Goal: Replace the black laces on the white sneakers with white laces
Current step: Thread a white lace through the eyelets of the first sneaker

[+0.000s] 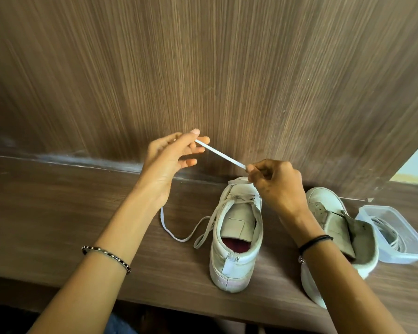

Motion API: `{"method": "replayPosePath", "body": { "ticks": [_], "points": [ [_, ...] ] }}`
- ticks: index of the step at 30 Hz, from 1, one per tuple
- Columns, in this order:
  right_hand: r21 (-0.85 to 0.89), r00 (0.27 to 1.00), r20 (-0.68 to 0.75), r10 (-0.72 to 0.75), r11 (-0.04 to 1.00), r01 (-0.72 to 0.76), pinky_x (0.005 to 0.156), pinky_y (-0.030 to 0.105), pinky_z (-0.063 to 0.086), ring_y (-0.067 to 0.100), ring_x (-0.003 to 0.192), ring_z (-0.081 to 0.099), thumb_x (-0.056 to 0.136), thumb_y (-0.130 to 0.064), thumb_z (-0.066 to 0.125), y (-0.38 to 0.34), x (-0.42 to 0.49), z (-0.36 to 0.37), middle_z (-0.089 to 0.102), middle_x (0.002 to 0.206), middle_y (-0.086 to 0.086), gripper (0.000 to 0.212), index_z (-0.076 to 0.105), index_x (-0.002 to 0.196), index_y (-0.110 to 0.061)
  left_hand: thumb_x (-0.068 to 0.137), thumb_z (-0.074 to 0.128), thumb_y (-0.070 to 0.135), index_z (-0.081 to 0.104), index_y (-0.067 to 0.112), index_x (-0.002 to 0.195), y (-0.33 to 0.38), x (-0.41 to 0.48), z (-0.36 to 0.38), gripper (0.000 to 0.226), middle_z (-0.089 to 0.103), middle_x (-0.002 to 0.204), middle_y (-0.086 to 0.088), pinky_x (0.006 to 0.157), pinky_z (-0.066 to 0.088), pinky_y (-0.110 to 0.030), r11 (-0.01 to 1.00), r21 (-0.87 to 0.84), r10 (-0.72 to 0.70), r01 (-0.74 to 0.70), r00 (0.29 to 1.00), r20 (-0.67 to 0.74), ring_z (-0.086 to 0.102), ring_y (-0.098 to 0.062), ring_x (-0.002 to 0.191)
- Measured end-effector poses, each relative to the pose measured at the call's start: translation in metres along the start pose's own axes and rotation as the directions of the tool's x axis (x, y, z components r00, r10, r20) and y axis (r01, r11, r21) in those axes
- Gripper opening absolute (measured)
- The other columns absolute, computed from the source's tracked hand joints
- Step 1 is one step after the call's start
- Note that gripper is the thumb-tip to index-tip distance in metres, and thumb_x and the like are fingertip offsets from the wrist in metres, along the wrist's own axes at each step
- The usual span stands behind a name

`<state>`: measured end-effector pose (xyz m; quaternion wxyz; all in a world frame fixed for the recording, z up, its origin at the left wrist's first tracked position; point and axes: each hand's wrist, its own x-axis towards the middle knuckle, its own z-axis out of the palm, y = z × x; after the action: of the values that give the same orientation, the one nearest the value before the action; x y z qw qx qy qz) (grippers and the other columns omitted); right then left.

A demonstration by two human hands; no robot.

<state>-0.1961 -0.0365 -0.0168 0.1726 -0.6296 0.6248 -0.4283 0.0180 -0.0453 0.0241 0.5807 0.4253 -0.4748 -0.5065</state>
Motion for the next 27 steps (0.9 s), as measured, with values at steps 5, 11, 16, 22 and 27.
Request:
{"method": "replayPosePath", "body": {
  "ticks": [5, 11, 16, 22, 27],
  "points": [
    [-0.064, 1.0, 0.003, -0.003, 0.998, 0.003, 0.066, -0.002, 0.037, 0.005, 0.081, 0.06, 0.098, -0.033, 0.068, -0.01, -0.002, -0.002, 0.07, 0.096, -0.003, 0.017, 0.067, 0.104, -0.017, 0.098, 0.064, 0.02, 0.062, 0.012, 0.077, -0.002, -0.001, 0.009, 0.023, 0.071, 0.079, -0.004, 0.085, 0.061, -0.034, 0.964, -0.261, -0.056, 0.054, 0.998, 0.003, 0.074, -0.018, 0.078],
    [-0.247, 0.917, 0.316, 0.242, 0.955, -0.167, 0.053, 0.013, 0.042, 0.009, 0.055, 0.065, 0.085, -0.069, 0.066, -0.029, -0.025, -0.035, 0.072, 0.065, 0.001, 0.053, 0.069, 0.082, -0.016, 0.102, 0.059, 0.033, 0.058, 0.012, 0.075, -0.014, -0.005, 0.029, 0.034, 0.055, 0.068, -0.003, 0.041, 0.024, -0.015, 0.994, 0.013, -0.113, 0.112, 0.988, 0.109, 0.031, -0.003, 0.044],
    [-0.209, 0.866, 0.384, 0.321, 0.944, -0.257, 0.073, 0.024, 0.06, 0.006, 0.064, 0.074, 0.084, -0.036, 0.079, -0.021, -0.029, -0.039, 0.076, 0.068, 0.0, 0.024, 0.078, 0.077, -0.013, 0.106, 0.052, 0.026, 0.065, 0.007, 0.092, -0.026, -0.017, 0.044, 0.027, 0.071, 0.084, -0.008, 0.043, 0.027, -0.015, 0.959, 0.249, -0.221, 0.137, 0.91, 0.35, 0.036, -0.003, 0.048],
    [0.113, 0.744, 0.539, 0.395, 0.841, -0.528, 0.077, 0.03, 0.064, 0.026, 0.089, 0.078, 0.091, -0.004, 0.072, -0.013, -0.024, -0.056, 0.078, 0.093, 0.021, 0.014, 0.078, 0.095, 0.008, 0.102, 0.061, 0.017, 0.071, 0.013, 0.12, -0.04, -0.023, 0.033, 0.021, 0.077, 0.093, 0.003, 0.079, 0.047, -0.009, 0.838, 0.534, -0.162, -0.112, 0.883, 0.44, 0.065, 0.013, 0.087],
    [0.169, 0.717, 0.568, 0.403, 0.796, -0.581, 0.07, 0.023, 0.063, 0.023, 0.085, 0.078, 0.092, 0.003, 0.068, -0.013, -0.023, -0.059, 0.078, 0.091, 0.021, 0.012, 0.076, 0.095, 0.012, 0.098, 0.068, 0.018, 0.081, 0.012, 0.102, -0.039, -0.021, 0.034, 0.015, 0.08, 0.091, 0.005, 0.102, 0.051, -0.026, 0.802, 0.588, -0.211, -0.104, 0.872, 0.442, 0.07, 0.002, 0.097]
  ]
}}
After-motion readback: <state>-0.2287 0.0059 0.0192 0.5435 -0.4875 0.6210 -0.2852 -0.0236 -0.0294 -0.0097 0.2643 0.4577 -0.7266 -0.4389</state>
